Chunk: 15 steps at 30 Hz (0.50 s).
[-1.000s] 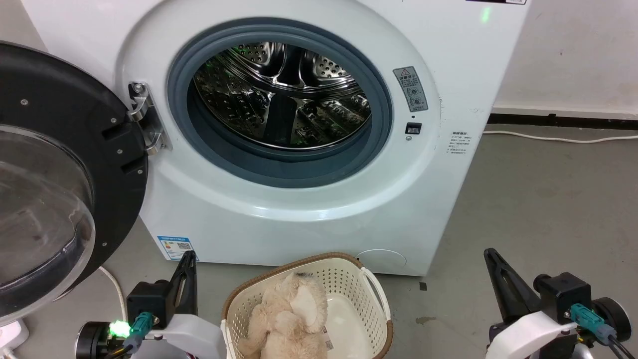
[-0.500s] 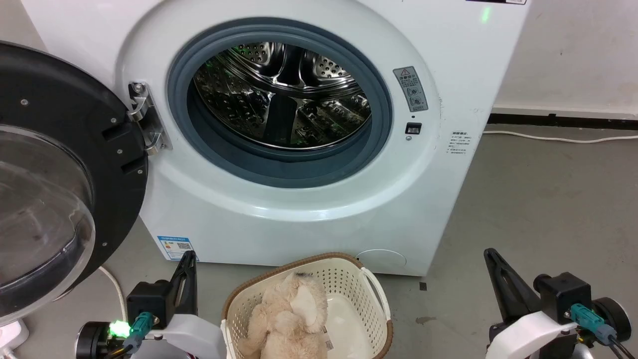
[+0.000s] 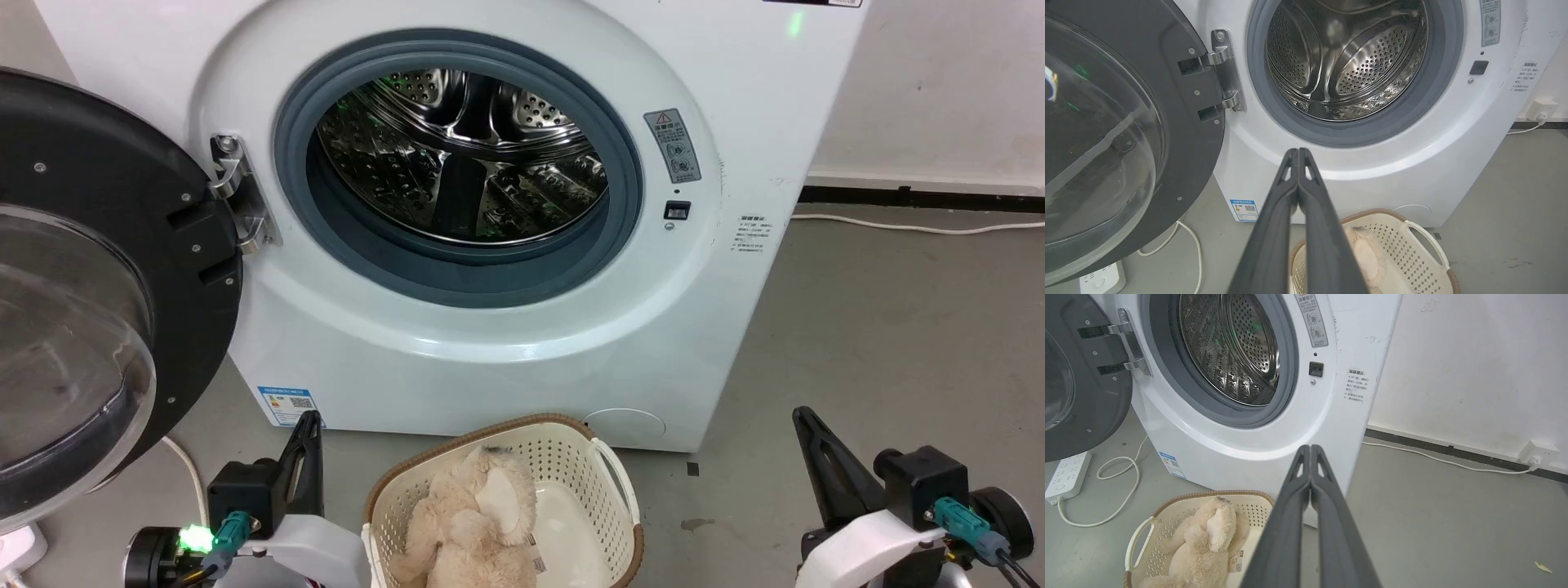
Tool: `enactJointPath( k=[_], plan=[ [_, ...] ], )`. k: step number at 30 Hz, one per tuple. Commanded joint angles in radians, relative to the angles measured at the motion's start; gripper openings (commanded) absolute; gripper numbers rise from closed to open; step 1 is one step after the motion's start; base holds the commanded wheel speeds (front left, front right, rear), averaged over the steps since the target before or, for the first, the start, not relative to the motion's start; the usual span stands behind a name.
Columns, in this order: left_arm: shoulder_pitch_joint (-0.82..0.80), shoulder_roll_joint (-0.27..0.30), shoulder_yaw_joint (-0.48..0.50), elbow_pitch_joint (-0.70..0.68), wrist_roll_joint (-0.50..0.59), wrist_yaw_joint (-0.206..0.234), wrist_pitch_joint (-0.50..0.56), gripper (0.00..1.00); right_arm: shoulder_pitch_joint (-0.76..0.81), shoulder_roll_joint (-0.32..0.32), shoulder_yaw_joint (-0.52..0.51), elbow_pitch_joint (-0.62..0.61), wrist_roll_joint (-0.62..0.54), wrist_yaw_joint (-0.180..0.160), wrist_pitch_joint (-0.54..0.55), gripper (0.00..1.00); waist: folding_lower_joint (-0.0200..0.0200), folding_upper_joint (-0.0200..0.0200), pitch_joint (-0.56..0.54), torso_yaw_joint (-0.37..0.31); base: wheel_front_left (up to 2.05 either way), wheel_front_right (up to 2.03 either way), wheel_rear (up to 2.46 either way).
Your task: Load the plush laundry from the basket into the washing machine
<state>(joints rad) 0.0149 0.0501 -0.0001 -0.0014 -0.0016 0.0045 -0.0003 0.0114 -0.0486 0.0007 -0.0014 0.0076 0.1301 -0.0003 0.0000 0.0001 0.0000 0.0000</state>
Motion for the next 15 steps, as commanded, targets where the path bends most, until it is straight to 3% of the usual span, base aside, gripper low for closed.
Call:
enactJointPath(
  k=[1,4,5,15],
  plan=[
    [-0.015,0.000,0.000,0.001,0.002,-0.005,0.000,0.00,-0.011,-0.002,-0.001,0.001,-0.008,0.001,0.000,0.00,0.0000,-0.0001,0.000,0.000,0.00,0.00,0.00],
    [-0.015,0.000,0.000,0.001,0.002,-0.005,0.000,0.00,-0.011,-0.002,-0.001,0.001,-0.008,0.001,0.000,0.00,0.0000,-0.0001,0.000,0.000,0.00,0.00,0.00],
    [0.000,0.000,0.000,0.000,0.000,0.000,0.000,1.00,0.000,0.000,0.000,0.000,0.000,0.000,0.000,1.00,0.0000,-0.0001,0.000,0.000,0.00,0.00,0.00],
    [0.007,0.000,-0.015,0.001,-0.019,0.009,-0.014,1.00,0.012,0.000,-0.001,0.003,0.021,0.000,-0.014,1.00,0.0000,-0.0001,0.000,0.000,0.00,0.00,0.00]
  ],
)
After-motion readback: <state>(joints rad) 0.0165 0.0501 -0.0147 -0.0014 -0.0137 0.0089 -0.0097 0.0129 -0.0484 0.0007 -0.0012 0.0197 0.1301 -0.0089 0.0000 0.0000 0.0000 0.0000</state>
